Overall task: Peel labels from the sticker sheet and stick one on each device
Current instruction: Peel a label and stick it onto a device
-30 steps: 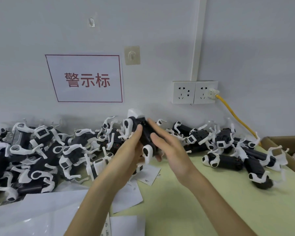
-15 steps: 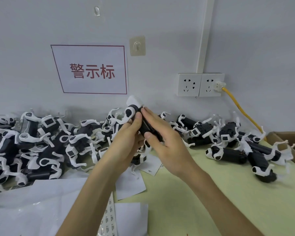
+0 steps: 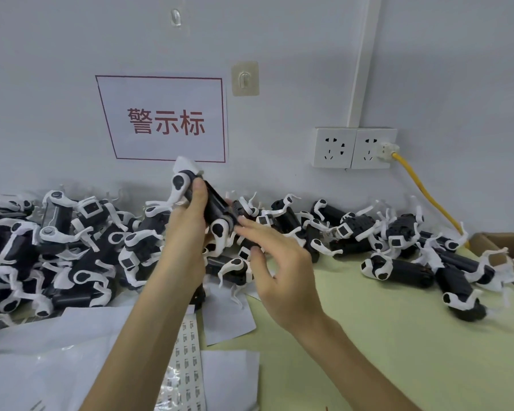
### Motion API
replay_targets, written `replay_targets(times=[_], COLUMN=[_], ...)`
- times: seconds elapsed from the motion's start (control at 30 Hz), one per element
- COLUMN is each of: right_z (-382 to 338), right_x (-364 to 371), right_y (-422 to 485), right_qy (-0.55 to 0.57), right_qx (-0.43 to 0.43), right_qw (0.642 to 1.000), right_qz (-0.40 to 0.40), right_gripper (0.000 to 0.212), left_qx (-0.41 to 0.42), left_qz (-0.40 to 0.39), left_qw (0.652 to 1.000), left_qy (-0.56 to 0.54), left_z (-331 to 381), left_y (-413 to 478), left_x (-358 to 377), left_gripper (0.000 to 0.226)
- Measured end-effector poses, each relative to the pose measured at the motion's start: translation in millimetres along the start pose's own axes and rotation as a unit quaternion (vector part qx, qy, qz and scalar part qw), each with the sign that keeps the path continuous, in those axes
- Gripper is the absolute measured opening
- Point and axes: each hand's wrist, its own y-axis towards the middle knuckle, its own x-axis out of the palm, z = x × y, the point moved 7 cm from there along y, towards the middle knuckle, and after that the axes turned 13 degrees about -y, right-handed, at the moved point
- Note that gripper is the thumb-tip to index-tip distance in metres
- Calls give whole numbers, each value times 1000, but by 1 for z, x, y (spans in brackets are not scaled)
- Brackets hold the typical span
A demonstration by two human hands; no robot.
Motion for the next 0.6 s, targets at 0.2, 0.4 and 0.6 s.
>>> replay_targets(times=[0.2,0.4,0.6], right_z=[8,11,-7], right_x=[55,86,99], right_y=[-35,-69,-84], right_qy=[-7,-130,-120], right_qx=[106,188,172], right_qw=[975,910,891], right_qz=[-197,-347,-402], right_gripper=[25,36,38], left_qx=[68,54,30], left_qz=[-27,-60,-86], left_qw=[997,996,996], left_qy=[-39,-39,15], left_z=[25,26,23], left_y=[0,-2,0], left_x=[-7,-2,-2], left_gripper=[31,31,35])
